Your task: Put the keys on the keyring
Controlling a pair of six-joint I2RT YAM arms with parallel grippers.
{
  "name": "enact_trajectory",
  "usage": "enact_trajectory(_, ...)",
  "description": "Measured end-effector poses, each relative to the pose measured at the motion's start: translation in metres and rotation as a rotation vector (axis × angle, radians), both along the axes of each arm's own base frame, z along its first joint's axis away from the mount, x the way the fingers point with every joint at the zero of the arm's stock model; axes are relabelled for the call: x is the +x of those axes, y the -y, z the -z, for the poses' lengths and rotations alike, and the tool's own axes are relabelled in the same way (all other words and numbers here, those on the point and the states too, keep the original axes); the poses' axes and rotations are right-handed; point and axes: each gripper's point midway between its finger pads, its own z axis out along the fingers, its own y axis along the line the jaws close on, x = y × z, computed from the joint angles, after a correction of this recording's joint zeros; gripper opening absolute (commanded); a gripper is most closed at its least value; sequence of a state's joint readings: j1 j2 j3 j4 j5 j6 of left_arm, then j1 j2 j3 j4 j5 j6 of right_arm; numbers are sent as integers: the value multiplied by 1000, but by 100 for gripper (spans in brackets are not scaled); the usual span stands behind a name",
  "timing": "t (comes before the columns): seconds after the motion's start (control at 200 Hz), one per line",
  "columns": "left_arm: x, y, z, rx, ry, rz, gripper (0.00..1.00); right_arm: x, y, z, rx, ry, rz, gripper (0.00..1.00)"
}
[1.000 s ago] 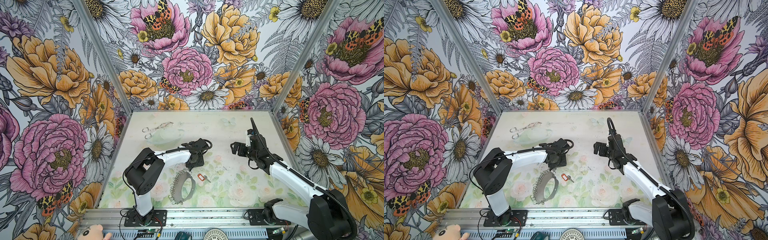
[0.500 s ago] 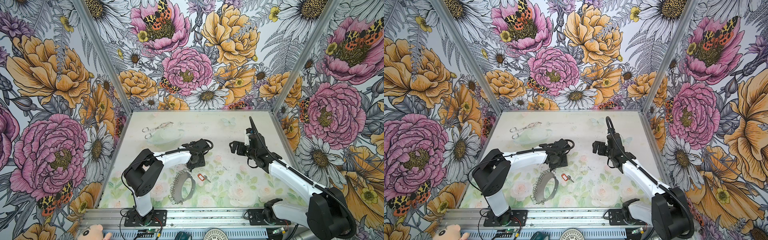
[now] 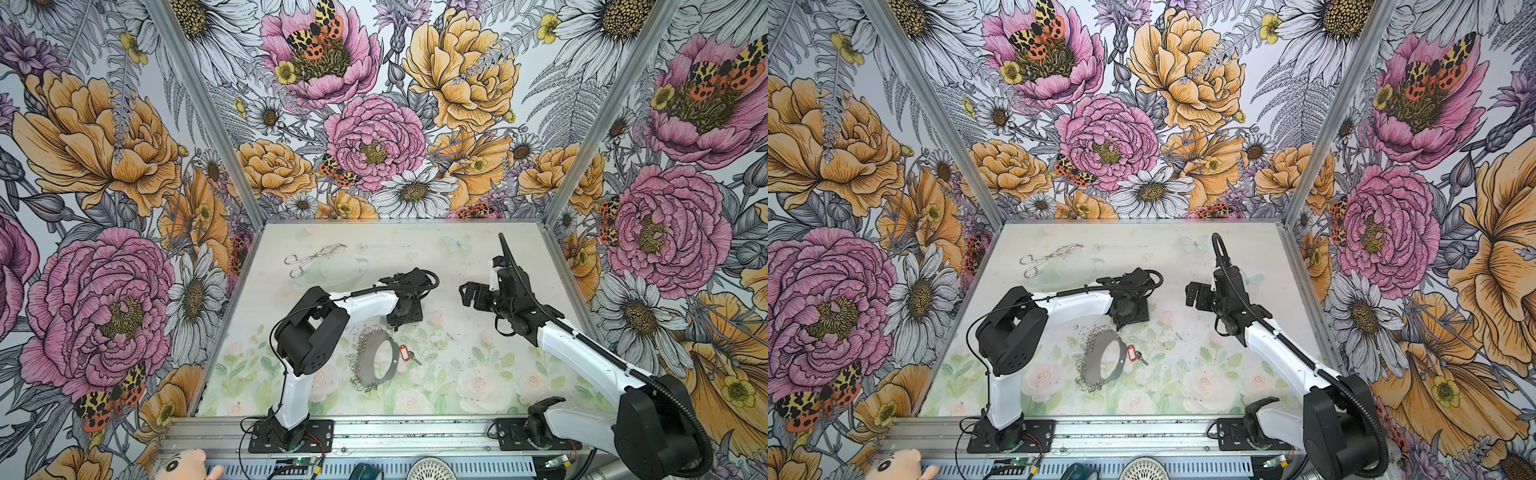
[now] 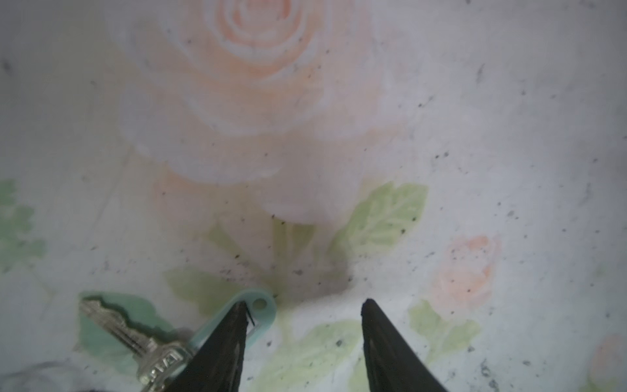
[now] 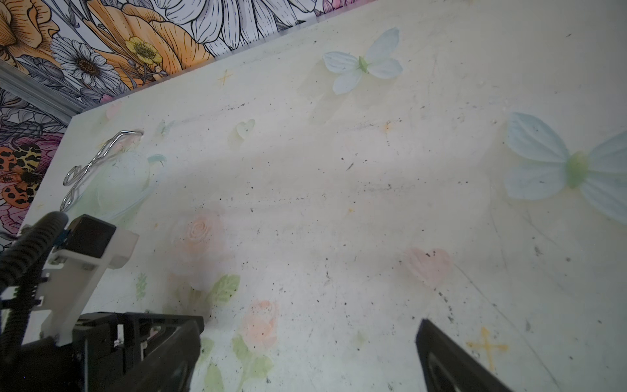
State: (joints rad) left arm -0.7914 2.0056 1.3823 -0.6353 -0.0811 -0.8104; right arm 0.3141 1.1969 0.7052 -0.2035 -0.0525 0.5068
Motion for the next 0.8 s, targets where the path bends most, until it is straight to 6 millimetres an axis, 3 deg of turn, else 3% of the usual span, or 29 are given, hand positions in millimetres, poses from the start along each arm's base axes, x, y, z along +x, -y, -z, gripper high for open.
enact_trajectory(0.205, 39, 35, -6, -48, 58, 35, 58, -3, 5, -1, -17, -4, 16, 99)
enact_trajectory(0.43, 46, 33, -29, -58, 112, 51, 62, -8, 4, 4, -22, -30, 7, 99)
enact_trajectory(0.525, 40, 13, -54, -53, 178, 32, 65, -14, -5, 7, -36, -46, -25, 100)
enact_trajectory(0.676, 11, -44, -101, -71, 315, -30, 68, -33, -40, 19, -120, -99, -151, 100)
enact_trajectory(0.801, -8, -95, -112, -98, 394, -118, 72, -57, -74, 43, -192, -179, -273, 100)
